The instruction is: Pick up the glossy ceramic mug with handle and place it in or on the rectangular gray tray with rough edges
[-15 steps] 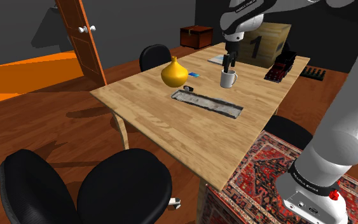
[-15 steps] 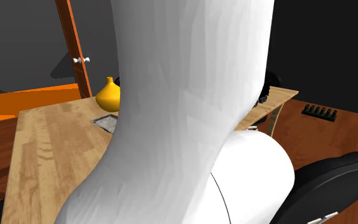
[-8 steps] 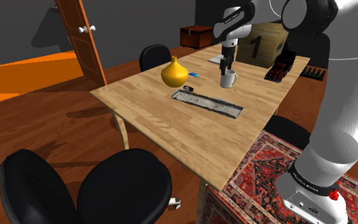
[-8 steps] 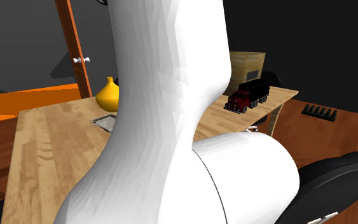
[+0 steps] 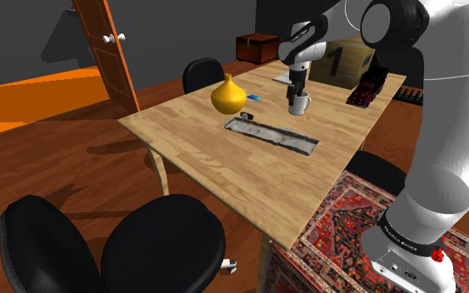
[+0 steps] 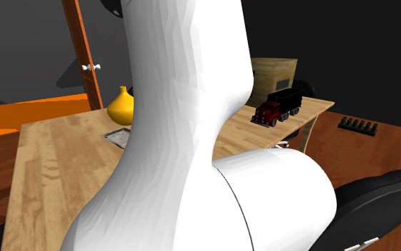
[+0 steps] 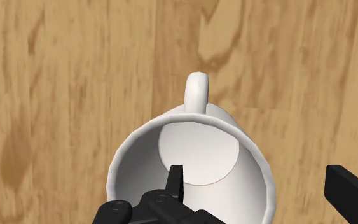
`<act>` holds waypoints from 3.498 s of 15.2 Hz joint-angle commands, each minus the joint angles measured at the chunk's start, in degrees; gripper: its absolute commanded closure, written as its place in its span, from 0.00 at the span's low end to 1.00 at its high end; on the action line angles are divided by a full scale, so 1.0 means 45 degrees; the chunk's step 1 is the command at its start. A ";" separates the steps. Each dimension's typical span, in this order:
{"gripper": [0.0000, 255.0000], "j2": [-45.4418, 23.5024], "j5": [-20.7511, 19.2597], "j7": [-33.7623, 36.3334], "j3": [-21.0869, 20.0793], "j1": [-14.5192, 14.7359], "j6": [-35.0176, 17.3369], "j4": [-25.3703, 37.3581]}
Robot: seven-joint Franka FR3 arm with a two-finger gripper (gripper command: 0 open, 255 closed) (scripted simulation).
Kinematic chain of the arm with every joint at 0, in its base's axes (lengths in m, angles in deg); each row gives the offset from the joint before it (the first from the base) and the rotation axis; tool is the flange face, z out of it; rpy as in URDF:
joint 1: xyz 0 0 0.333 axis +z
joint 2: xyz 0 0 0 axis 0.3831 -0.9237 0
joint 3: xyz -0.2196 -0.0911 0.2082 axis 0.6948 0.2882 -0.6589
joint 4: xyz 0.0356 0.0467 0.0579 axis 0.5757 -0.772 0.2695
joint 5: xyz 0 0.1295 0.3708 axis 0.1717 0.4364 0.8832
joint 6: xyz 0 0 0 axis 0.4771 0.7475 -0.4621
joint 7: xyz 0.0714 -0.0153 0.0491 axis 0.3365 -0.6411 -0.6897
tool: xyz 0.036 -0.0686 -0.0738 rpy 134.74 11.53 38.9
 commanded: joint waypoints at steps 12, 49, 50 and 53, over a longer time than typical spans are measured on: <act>1.00 -0.0009 0.0004 0.0005 -0.0004 0.0005 -0.0066 -0.0051; 1.00 0.4093 -0.1341 0.2607 -0.0507 0.1866 0.2822 -0.1258; 1.00 0.4367 -0.1422 0.2911 -0.0622 0.2034 0.2807 -0.1560; 1.00 0.5122 -0.1616 0.3826 -0.1000 0.2514 0.2806 -0.2362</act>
